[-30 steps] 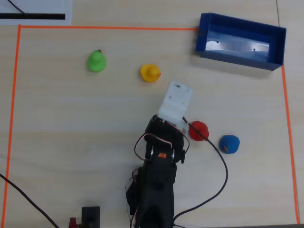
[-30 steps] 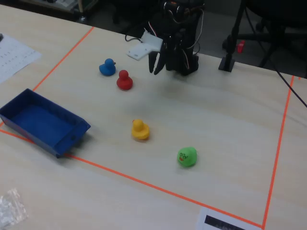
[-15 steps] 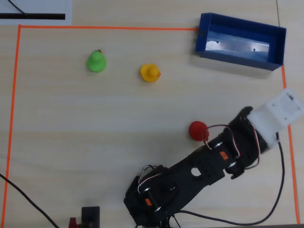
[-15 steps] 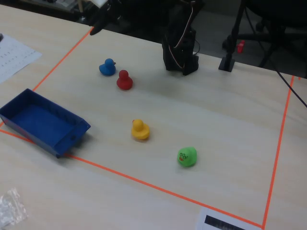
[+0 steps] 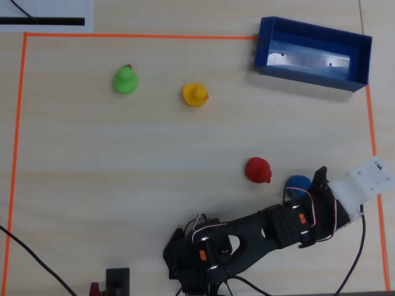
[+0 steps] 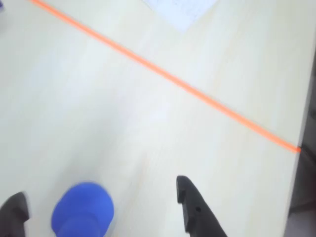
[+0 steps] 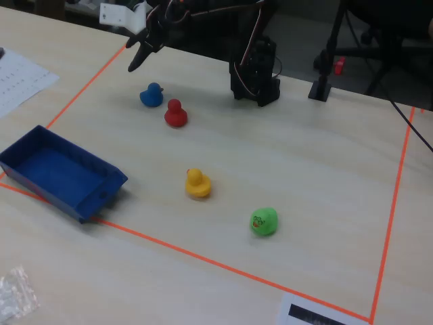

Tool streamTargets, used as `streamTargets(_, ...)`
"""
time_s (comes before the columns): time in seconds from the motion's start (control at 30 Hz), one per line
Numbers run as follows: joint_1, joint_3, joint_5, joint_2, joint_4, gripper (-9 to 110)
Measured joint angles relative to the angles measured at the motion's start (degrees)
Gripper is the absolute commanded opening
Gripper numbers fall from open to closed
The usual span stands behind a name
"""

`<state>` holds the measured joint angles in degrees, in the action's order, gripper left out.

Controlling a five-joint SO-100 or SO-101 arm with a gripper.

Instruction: Grasp blue duck and put it into box.

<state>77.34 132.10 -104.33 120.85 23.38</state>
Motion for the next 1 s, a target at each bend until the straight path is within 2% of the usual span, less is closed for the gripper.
streamTargets(0.23,-4.2,6.2,0.4,1.0,-0.5,43)
streamTargets(0.47,-5.9,17.3,0.4,1.2,-14.0,43)
streamTargets(1.0,-6.4,20.2,0.6,-1.8,-16.1,43)
